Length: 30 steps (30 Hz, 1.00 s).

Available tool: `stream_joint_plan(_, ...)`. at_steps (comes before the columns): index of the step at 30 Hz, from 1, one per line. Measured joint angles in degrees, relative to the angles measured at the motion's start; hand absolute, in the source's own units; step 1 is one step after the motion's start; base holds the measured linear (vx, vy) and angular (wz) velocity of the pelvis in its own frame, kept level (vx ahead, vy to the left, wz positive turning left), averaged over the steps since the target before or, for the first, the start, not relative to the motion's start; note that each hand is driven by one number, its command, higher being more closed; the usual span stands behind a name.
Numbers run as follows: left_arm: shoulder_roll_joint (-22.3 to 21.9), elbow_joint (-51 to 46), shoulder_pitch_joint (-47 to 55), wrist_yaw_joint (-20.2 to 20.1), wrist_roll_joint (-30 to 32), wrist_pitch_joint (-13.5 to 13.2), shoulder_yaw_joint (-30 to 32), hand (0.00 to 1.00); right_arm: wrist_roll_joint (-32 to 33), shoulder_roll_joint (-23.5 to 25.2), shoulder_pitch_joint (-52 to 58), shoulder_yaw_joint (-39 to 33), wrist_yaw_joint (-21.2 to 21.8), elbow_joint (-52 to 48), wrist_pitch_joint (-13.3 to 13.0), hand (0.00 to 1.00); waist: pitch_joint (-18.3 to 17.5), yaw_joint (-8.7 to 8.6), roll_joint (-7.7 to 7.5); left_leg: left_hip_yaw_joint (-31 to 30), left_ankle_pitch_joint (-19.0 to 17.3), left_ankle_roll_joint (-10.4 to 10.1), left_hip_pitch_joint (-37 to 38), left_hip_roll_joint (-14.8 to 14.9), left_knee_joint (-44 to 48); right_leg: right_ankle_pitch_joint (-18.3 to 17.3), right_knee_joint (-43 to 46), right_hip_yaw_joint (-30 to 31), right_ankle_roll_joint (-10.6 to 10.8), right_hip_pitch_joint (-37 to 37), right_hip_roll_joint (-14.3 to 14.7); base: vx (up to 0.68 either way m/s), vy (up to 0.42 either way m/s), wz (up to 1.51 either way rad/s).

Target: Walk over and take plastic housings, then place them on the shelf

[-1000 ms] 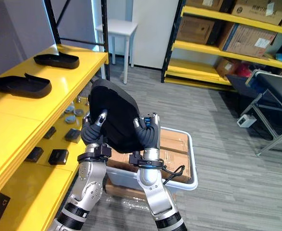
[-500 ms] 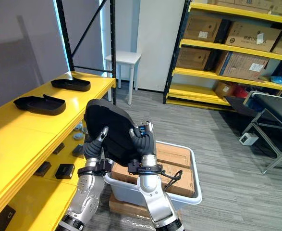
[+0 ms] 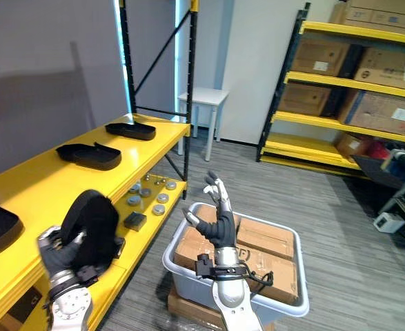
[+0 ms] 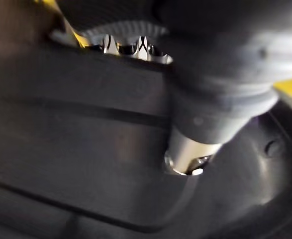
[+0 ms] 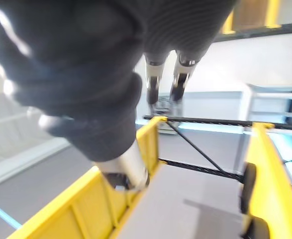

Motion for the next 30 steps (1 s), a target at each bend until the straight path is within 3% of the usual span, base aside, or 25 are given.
stream_joint_plan(2,-0.9,-2.5,0.0,1.9,0.0,0.0,1.2,1.0,0.2,-0.6,0.5,-0.2,0.1,0.3,0.0,0.0,0.3,0.66,0.37,0.2,-2.5,0.6,-3.0,-0.1,4.0,-0.6,0.1,-2.4,0.0,0.3,-0.4,0.02,0.0,0.6)
stream_joint_plan(4,-1.9,-3.4,-0.6,3.7,0.0,0.0,1.8,1.0,0.7,-0.8,0.5,-1.2,0.0,0.3,0.0,0.0,1.1,0.12,1.52,11.1,-3.9,1.1,-5.2,3.9,9.4,-1.6,0.4,-5.7,0.4,1.9,-0.5,0.01,-0.02,0.76)
stream_joint_plan(7,-3.1,-6.7,-0.9,5.3,0.4,0.1,2.2,1.0,0.7,-2.8,0.5,-3.6,-0.8,0.9,0.1,0.0,1.5,-0.04,3.29,36.7,-7.0,3.8,-7.0,14.0,19.5,-4.0,2.4,-10.1,1.7,1.8,-1.8,0.15,0.036,0.74)
stream_joint_plan(8,-3.2,-8.5,-0.8,4.9,-0.1,0.0,2.5,1.0,0.6,-3.0,0.5,-4.5,-1.2,0.9,0.5,0.0,1.6,0.22,3.28,39.5,-7.1,3.4,-7.2,14.6,20.6,-4.1,2.7,-10.8,1.9,1.4,-2.2,0.2,0.084,0.6)
stream_joint_plan(13,-4.2,-16.8,-0.8,2.2,-7.7,-1.3,3.7,1.0,-0.6,-1.4,0.2,-6.7,-1.3,1.7,2.1,0.0,1.6,0.44,2.63,37.4,-7.6,4.2,-7.3,9.0,18.3,-3.7,4.1,-16.1,4.2,3.4,-6.4,0.17,0.122,0.6)
stream_joint_plan(14,-4.6,-19.0,-0.8,0.6,-11.2,-3.5,3.2,1.0,-0.4,-0.7,0.5,-8.5,-1.3,4.0,2.7,0.0,1.7,0.6,2.77,35.3,-7.6,4.2,-5.2,6.6,15.3,-5.6,12.1,-18.7,4.9,3.5,-9.7,0.23,0.182,0.87)
stream_joint_plan(15,-4.6,-19.3,-0.8,0.4,-11.8,-3.8,3.2,1.0,-0.4,-0.6,0.6,-8.9,-1.2,4.3,2.8,0.0,1.7,0.56,2.81,34.8,-7.6,4.3,-4.9,6.2,14.6,-6.0,13.9,-19.1,4.7,3.4,-10.4,0.22,0.239,1.02)
stream_joint_plan(17,-4.6,-21.2,-0.7,-0.6,-14.9,-5.4,3.5,1.0,-0.4,-0.6,1.3,-11.1,-1.0,4.9,3.4,0.0,1.8,0.42,2.78,31.4,-7.0,5.0,-2.3,3.2,10.9,-7.1,28.0,-19.2,4.2,1.2,-16.2,0.16,0.228,0.96)
stream_joint_plan(18,-4.5,-22.2,-1.1,-1.4,-16.2,-5.9,3.7,1.0,-0.4,-0.2,1.7,-12.5,-0.9,4.9,3.4,0.0,2.1,0.28,2.12,28.5,-6.8,5.4,-0.8,0.8,9.2,-6.0,37.8,-17.7,2.6,-0.8,-20.5,0.17,0.23,1.46)
stream_joint_plan(19,-4.2,-23.0,-1.2,-1.8,-17.5,-6.5,3.4,1.0,-0.3,0.4,2.0,-14.2,-0.6,5.6,3.4,0.0,2.5,0.02,1.51,24.2,-6.7,5.8,0.0,-1.2,8.0,-2.0,46.4,-12.2,-1.4,-3.8,-22.6,0.17,0.184,1.65)
stream_joint_plan(20,-3.9,-23.0,-1.3,-2.2,-18.4,-7.0,3.0,1.0,-0.2,0.6,2.2,-15.3,-0.5,6.4,3.4,0.0,2.7,-0.61,1.76,21.9,-6.8,6.4,-0.1,-1.3,7.7,-2.9,49.6,-9.1,0.0,-5.3,-22.6,0.18,0.035,1.72)
stream_joint_plan(21,-3.4,-23.0,-1.6,-3.0,-20.5,-7.8,3.0,1.0,0.0,1.1,2.2,-16.5,-0.4,7.7,3.5,0.0,3.0,-1.16,1.78,18.1,-6.8,6.9,-0.2,-1.5,7.1,-6.7,52.9,-6.0,1.3,-7.2,-21.1,0.2,-0.095,1.91)
stream_joint_plan(22,-3.0,-22.7,-2.3,-4.1,-23.6,-8.3,2.4,1.0,0.2,1.4,2.9,-17.6,-0.3,8.3,3.6,0.0,3.9,-1.29,2.09,13.2,-6.5,7.1,-0.1,-1.6,6.7,-11.7,54.2,-3.4,1.0,-9.2,-17.9,0.24,-0.174,2.2)
stream_joint_plan(24,-2.7,-22.5,-2.4,-6.8,-29.3,-9.9,1.4,1.0,1.7,1.6,3.6,-19.1,0.1,9.1,3.7,0.0,4.5,-1.41,2.18,7.0,-6.0,6.4,0.0,-1.7,6.4,-15.8,48.9,-0.6,0.7,-11.7,-13.2,0.2,-0.191,1.97)
stream_joint_plan(25,-2.3,-21.8,-3.1,-10.0,-34.9,-10.5,0.3,1.0,2.2,1.6,4.5,-20.8,0.2,9.1,3.8,0.0,4.7,-1.74,2.28,2.4,-5.6,5.8,0.0,-1.8,6.3,-17.2,42.2,3.1,0.6,-12.7,-9.6,0.19,-0.261,2.04)
stream_joint_plan(26,-1.7,-21.1,-3.5,-12.9,-39.1,-11.1,-0.3,1.0,2.2,1.6,5.2,-22.7,0.4,9.1,3.9,0.0,4.9,-2.17,2.25,-1.5,-5.5,5.4,0.0,-2.0,6.4,-17.2,34.8,8.9,0.9,-13.3,-6.3,0.18,-0.283,2.03)
stream_joint_plan(27,-1.2,-21.0,-3.5,-14.1,-40.7,-11.3,-0.5,1.0,2.2,1.6,5.4,-23.7,0.4,9.1,3.9,0.0,5.0,-2.46,2.08,-3.1,-5.5,5.0,0.1,-2.3,6.4,-17.0,30.8,12.0,1.0,-13.5,-5.0,0.15,-0.307,1.82)
stream_joint_plan(28,0.3,-21.0,-4.1,-16.0,-43.2,-11.6,-0.9,1.0,2.2,1.6,5.7,-25.9,0.5,8.8,4.0,0.0,5.6,-2.69,0.22,-5.2,-6.1,3.4,0.5,-4.1,6.7,-9.8,22.3,18.4,1.1,-13.2,-4.4,0.12,-0.306,1.36)
stream_joint_plan(29,0.3,-20.6,-4.0,-17.7,-45.2,-12.0,-0.7,1.0,2.2,0.2,5.5,-27.4,0.6,9.3,4.7,0.0,6.9,-2.01,1.9,-6.5,-6.8,2.2,1.2,-3.0,6.9,-9.7,23.1,18.3,2.4,-11.6,-3.5,0.15,-0.317,1.06)
stream_joint_plan(30,0.5,-20.7,-4.1,-18.6,-46.2,-12.0,-0.6,1.0,2.2,-0.5,5.8,-28.0,0.6,9.2,5.0,0.0,6.7,-1.44,2.75,-6.3,-7.0,1.8,0.9,-2.2,7.0,-9.7,21.8,18.2,2.3,-10.9,-2.7,0.14,-0.224,0.43)
